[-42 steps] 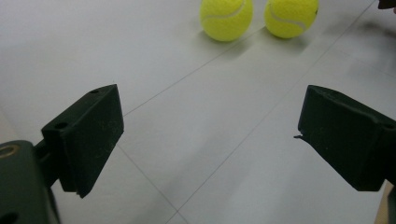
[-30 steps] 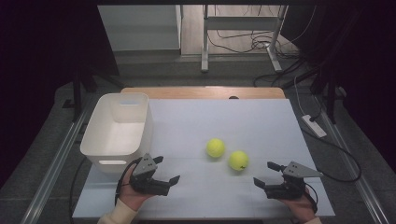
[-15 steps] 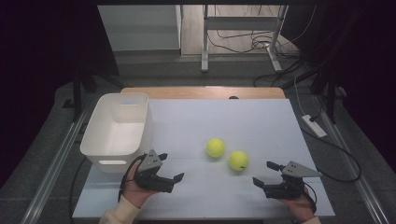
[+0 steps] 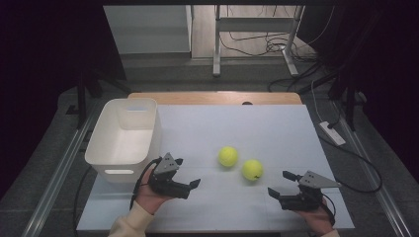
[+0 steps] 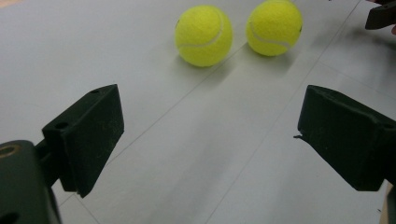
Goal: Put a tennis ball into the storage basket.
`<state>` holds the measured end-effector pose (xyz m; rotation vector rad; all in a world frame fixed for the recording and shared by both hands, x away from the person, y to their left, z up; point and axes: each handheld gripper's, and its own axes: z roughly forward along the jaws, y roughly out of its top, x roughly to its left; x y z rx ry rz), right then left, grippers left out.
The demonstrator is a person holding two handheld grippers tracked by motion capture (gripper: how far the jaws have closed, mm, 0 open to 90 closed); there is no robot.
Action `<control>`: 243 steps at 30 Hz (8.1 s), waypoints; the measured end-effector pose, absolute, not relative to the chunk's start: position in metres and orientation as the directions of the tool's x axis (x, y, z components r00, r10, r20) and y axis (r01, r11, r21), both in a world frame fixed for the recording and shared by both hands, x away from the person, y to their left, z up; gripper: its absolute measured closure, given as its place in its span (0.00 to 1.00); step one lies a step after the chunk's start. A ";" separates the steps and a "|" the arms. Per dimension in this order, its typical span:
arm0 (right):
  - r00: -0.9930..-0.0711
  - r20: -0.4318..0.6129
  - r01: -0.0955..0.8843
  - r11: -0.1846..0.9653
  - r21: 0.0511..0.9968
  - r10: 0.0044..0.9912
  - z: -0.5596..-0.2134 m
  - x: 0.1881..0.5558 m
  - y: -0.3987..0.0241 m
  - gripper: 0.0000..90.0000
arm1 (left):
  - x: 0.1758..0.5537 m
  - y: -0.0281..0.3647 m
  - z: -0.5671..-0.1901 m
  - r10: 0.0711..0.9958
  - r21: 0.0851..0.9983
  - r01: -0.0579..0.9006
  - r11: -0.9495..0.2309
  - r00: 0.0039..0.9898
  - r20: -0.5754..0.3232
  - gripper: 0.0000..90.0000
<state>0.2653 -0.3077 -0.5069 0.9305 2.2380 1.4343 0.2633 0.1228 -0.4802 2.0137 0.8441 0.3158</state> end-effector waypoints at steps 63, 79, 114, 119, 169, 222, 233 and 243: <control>-0.744 0.064 0.337 0.290 0.896 0.665 -0.507 0.268 -0.307 0.15 | 0.298 0.083 -0.469 0.626 0.815 0.425 -0.394 0.774 -0.101 0.09; -0.738 0.071 0.343 0.283 0.896 0.671 -0.507 0.269 -0.307 0.15 | 0.303 0.079 -0.467 0.623 0.810 0.426 -0.403 0.776 -0.098 0.09; -0.733 0.060 0.345 0.294 0.891 0.678 -0.508 0.269 -0.306 0.15 | 0.330 0.050 -0.463 0.589 0.813 0.421 -0.403 0.799 -0.121 0.09; -0.731 0.065 0.348 0.290 0.892 0.679 -0.508 0.269 -0.306 0.15 | 0.333 0.044 -0.462 0.584 0.811 0.416 -0.412 0.803 -0.116 0.09; -0.732 0.065 0.346 0.287 0.893 0.678 -0.507 0.269 -0.307 0.15 | 0.368 0.006 -0.476 0.601 0.762 0.461 -0.455 0.790 -0.119 0.09; -0.736 0.067 0.344 0.287 0.894 0.674 -0.508 0.269 -0.308 0.15 | 0.385 0.000 -0.504 0.620 0.659 0.532 -0.532 0.774 -0.125 0.31; -0.735 0.066 0.344 0.288 0.894 0.675 -0.508 0.269 -0.308 0.15 | 0.381 0.006 -0.493 0.619 0.688 0.511 -0.516 0.777 -0.113 0.31; -0.733 0.065 0.345 0.287 0.894 0.677 -0.508 0.269 -0.308 0.15 | 0.375 0.013 -0.481 0.615 0.718 0.487 -0.497 0.781 -0.104 0.31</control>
